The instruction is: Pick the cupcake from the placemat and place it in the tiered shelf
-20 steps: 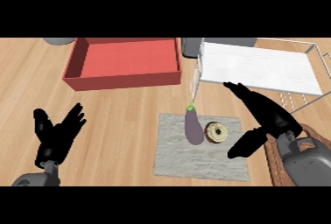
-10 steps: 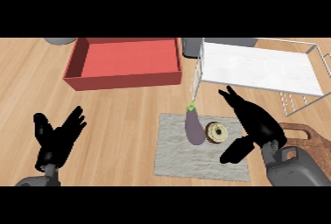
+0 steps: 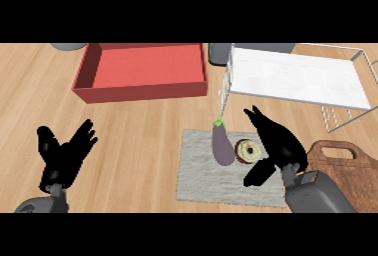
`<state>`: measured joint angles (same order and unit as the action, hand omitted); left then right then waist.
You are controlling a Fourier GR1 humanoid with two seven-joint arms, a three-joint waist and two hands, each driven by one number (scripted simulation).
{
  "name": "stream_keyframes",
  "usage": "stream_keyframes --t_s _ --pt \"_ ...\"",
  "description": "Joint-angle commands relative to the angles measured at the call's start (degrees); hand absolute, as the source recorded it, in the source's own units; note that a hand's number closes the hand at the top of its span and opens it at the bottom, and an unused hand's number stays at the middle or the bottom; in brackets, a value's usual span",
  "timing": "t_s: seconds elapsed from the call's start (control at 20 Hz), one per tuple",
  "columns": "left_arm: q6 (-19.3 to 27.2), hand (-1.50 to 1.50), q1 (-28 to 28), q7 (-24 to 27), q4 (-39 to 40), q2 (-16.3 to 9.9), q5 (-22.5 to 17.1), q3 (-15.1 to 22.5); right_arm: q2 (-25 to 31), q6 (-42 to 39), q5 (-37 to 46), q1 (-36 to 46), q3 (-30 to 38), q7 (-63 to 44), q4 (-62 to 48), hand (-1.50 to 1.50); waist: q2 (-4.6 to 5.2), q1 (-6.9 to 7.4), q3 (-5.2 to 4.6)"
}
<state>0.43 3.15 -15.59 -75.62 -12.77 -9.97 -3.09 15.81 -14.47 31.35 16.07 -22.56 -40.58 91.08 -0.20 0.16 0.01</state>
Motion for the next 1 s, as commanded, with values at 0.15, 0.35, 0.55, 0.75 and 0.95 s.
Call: stream_keyframes --t_s 0.15,0.35,0.55,0.75,0.95 --pt "-0.7 0.0 -3.9 -0.6 -4.5 0.9 0.4 -0.5 -2.5 2.3 8.0 -0.3 1.6 4.3 -7.7 -1.5 0.19 0.12 0.0" --pt "0.2 0.0 -2.5 -0.5 -3.3 2.5 3.2 0.2 -5.4 0.6 11.2 0.9 3.4 4.0 -7.7 -1.5 0.18 -0.04 -0.01" --pt "-1.5 0.0 -0.4 1.0 0.2 2.2 2.5 -1.7 -7.1 4.5 13.0 -0.4 5.2 9.6 -11.9 -1.5 0.2 -0.11 -0.01" --pt "-1.3 0.0 -1.7 -0.5 -2.2 2.4 3.3 -1.6 -8.5 5.5 13.7 2.5 7.7 14.7 -17.8 -1.5 0.2 0.03 0.0" --pt "-3.1 0.0 1.2 2.9 4.7 2.1 2.9 -3.3 -9.6 8.0 15.3 5.1 9.1 18.2 -24.0 -1.5 0.26 0.0 -0.01"
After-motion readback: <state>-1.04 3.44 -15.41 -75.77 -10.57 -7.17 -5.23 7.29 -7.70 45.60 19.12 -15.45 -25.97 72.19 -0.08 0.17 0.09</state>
